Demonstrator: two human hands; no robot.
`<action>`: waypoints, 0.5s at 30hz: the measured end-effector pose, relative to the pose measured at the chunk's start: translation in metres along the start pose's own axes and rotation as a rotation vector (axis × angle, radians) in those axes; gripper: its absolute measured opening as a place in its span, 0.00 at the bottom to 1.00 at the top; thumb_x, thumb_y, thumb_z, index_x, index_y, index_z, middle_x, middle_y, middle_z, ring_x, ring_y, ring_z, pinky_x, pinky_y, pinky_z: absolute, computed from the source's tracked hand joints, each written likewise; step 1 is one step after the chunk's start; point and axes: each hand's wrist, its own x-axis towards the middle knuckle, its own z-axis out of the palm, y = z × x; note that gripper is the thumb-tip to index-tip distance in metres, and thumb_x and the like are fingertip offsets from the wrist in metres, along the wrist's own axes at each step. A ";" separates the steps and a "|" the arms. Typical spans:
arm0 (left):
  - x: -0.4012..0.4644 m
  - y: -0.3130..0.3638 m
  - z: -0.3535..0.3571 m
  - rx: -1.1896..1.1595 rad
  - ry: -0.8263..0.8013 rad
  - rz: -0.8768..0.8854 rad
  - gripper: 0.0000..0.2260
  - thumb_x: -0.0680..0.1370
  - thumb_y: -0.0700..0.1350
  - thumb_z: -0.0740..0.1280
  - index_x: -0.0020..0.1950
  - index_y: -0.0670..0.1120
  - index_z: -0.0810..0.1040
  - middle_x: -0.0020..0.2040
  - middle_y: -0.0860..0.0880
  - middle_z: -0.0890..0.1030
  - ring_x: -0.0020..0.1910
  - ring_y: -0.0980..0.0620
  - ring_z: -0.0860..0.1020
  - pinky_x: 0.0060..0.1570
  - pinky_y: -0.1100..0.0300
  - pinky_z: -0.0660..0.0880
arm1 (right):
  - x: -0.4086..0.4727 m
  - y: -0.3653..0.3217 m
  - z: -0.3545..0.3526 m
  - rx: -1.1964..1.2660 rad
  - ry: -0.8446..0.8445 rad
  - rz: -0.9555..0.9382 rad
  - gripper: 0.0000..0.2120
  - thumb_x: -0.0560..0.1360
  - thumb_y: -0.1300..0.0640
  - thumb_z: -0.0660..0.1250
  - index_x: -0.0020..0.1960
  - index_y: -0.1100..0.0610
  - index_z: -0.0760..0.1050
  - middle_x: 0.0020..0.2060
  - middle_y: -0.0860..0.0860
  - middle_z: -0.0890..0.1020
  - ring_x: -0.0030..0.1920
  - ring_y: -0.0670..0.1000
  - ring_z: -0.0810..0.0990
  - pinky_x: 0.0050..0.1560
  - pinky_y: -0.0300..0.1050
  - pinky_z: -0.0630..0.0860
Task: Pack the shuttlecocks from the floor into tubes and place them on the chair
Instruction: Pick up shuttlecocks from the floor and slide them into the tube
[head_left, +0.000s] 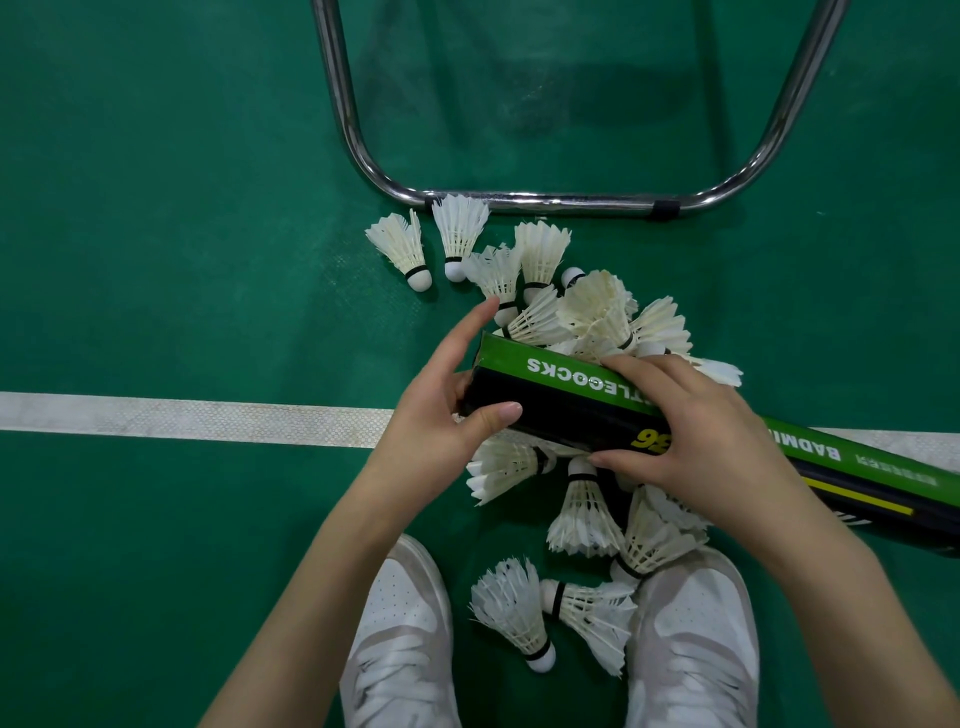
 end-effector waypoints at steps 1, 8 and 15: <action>0.000 0.000 0.000 0.008 0.005 0.006 0.33 0.76 0.33 0.67 0.67 0.65 0.62 0.58 0.48 0.81 0.55 0.56 0.80 0.58 0.64 0.74 | 0.000 0.000 0.000 0.001 0.000 0.000 0.37 0.65 0.39 0.70 0.70 0.43 0.60 0.61 0.44 0.70 0.60 0.48 0.69 0.60 0.47 0.66; -0.001 0.004 0.006 0.150 0.005 0.013 0.36 0.71 0.42 0.74 0.67 0.69 0.59 0.59 0.63 0.76 0.56 0.66 0.76 0.57 0.73 0.70 | -0.001 -0.003 -0.001 -0.023 -0.012 0.000 0.37 0.66 0.39 0.69 0.71 0.43 0.59 0.63 0.44 0.69 0.61 0.49 0.68 0.60 0.47 0.65; 0.002 0.004 0.010 0.198 0.055 0.008 0.43 0.67 0.39 0.78 0.71 0.66 0.58 0.53 0.63 0.76 0.52 0.68 0.75 0.52 0.77 0.69 | -0.002 -0.003 -0.001 -0.028 -0.020 -0.005 0.37 0.66 0.38 0.68 0.71 0.42 0.58 0.64 0.43 0.68 0.62 0.48 0.67 0.62 0.45 0.62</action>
